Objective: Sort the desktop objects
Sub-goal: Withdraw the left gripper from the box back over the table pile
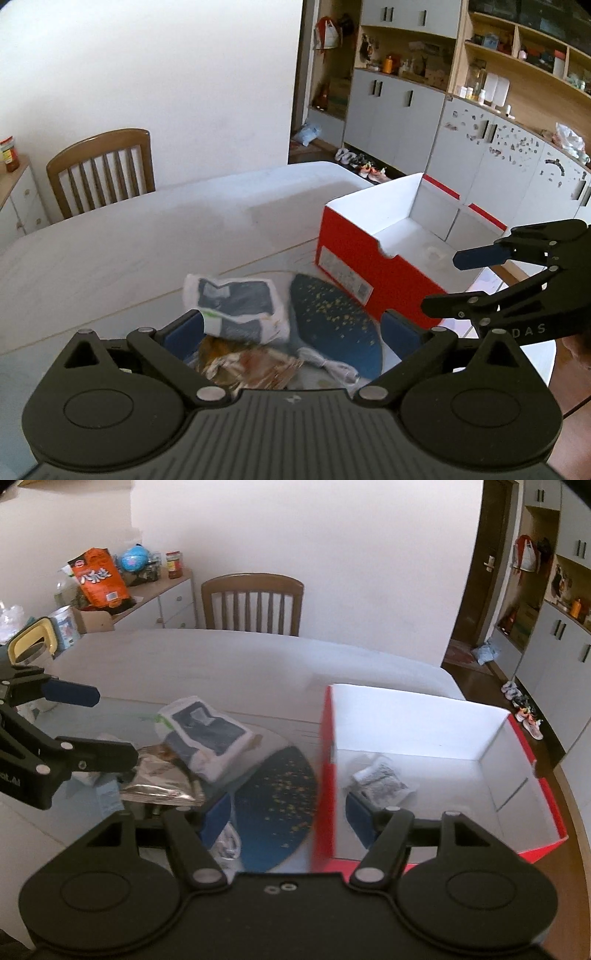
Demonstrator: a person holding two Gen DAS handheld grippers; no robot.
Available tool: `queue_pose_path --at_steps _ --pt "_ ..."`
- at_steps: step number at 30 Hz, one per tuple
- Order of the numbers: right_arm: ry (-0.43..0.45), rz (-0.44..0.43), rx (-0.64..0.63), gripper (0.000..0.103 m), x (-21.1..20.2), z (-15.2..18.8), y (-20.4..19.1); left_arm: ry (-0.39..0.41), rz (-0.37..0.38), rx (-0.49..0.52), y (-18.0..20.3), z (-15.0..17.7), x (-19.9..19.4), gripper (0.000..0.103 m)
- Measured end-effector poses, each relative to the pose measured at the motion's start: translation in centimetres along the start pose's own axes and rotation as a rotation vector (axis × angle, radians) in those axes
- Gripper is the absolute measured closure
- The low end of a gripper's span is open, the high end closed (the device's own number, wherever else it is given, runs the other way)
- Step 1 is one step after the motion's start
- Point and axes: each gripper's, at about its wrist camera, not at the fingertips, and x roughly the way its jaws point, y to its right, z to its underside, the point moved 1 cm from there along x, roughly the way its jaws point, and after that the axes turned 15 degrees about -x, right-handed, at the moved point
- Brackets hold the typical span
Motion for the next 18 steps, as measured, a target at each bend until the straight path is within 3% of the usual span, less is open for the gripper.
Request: queue_pose_path --at_steps 11,18 --pt "-0.008 0.001 -0.010 0.035 0.9 -0.5 -3.4 0.001 -0.022 -0.067 -4.8 1.9 -1.3 0.000" --pt "-0.031 0.016 -0.007 0.035 2.4 0.2 -4.8 -0.014 -0.083 -0.098 -8.1 4.1 -1.1 0.000"
